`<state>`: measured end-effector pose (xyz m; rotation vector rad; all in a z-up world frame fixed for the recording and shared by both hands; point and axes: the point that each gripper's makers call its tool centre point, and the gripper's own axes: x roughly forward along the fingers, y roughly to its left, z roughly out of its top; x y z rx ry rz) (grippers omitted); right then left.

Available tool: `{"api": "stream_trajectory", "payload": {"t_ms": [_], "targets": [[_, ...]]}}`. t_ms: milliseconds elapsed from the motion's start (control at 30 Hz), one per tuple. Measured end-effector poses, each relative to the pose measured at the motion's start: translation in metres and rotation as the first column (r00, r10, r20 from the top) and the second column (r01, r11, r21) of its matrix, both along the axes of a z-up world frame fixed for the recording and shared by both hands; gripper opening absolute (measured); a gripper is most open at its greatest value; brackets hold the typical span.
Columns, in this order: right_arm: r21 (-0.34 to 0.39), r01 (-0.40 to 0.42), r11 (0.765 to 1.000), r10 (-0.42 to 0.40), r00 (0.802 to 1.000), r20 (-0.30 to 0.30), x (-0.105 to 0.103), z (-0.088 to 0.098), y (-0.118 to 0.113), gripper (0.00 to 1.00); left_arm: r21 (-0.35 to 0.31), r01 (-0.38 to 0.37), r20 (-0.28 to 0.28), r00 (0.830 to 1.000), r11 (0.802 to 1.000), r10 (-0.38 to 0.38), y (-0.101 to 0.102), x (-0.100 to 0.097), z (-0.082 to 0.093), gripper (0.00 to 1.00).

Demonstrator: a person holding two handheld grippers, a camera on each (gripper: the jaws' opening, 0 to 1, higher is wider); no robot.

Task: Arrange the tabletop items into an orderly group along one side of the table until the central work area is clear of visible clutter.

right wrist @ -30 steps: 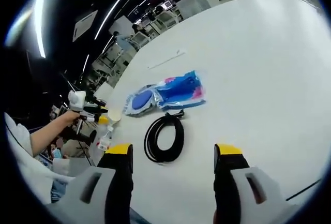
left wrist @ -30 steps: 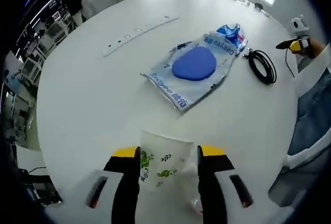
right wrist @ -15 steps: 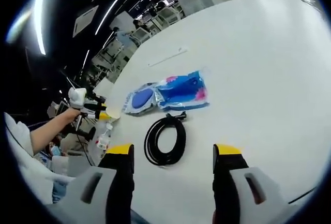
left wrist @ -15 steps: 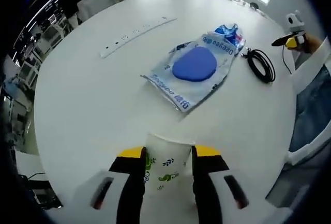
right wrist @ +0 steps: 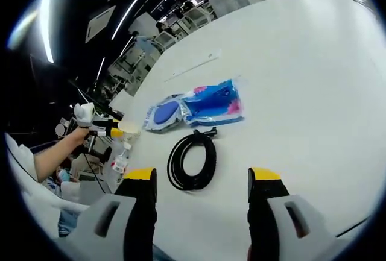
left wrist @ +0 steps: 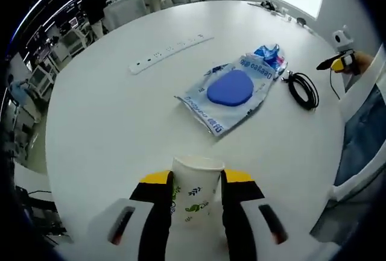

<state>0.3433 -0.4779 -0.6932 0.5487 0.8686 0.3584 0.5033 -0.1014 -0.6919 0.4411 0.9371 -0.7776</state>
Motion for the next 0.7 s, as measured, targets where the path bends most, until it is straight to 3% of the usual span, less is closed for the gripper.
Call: {"api": "stream_trajectory", "payload": {"t_ms": [100,167,233,267,300,333,367,500,633,700], "targets": [[0.001,0.003,1.000,-0.003,1.000,-0.001,0.000,0.000,0.000,0.60,-0.071,-0.071,0.044,0.996,0.995,0.074,0.002,0.006,0.010,0.30],[0.002,0.003,1.000,-0.003,1.000,0.001,-0.001,0.000,0.000,0.60,-0.169,-0.150,0.067,0.984,0.974,0.163,0.002,0.013,0.021,0.30],[0.002,0.003,1.000,-0.003,1.000,-0.001,-0.001,0.000,0.000,0.60,-0.259,-0.228,0.083,0.963,0.938,0.257,0.005,0.022,0.030,0.29],[0.002,0.002,1.000,-0.002,1.000,-0.003,-0.002,-0.001,0.001,0.60,-0.314,-0.278,0.088,0.944,0.908,0.319,0.008,0.028,0.036,0.29],[0.001,0.002,1.000,-0.002,1.000,-0.003,-0.002,-0.001,0.001,0.60,-0.332,-0.294,0.089,0.936,0.896,0.340,0.009,0.030,0.038,0.29],[-0.001,0.001,1.000,-0.001,1.000,-0.006,-0.002,-0.002,0.000,0.60,-0.390,-0.344,0.082,0.911,0.854,0.404,0.011,0.035,0.043,0.29],[-0.001,0.001,1.000,-0.001,1.000,-0.006,-0.003,-0.002,0.000,0.60,-0.416,-0.365,0.083,0.897,0.833,0.435,0.012,0.037,0.046,0.29],[-0.002,0.006,1.000,-0.006,1.000,-0.006,-0.003,-0.002,-0.001,0.60,-0.493,-0.444,0.088,0.830,0.748,0.551,0.016,0.048,0.054,0.29],[-0.007,0.007,1.000,-0.007,1.000,-0.009,-0.004,-0.003,-0.001,0.60,-0.533,-0.474,0.096,0.789,0.701,0.607,0.011,0.055,0.056,0.29],[-0.008,0.009,1.000,-0.009,1.000,-0.006,-0.004,-0.002,-0.001,0.60,-0.580,-0.496,0.077,0.757,0.647,0.649,0.005,0.061,0.056,0.29]]}}
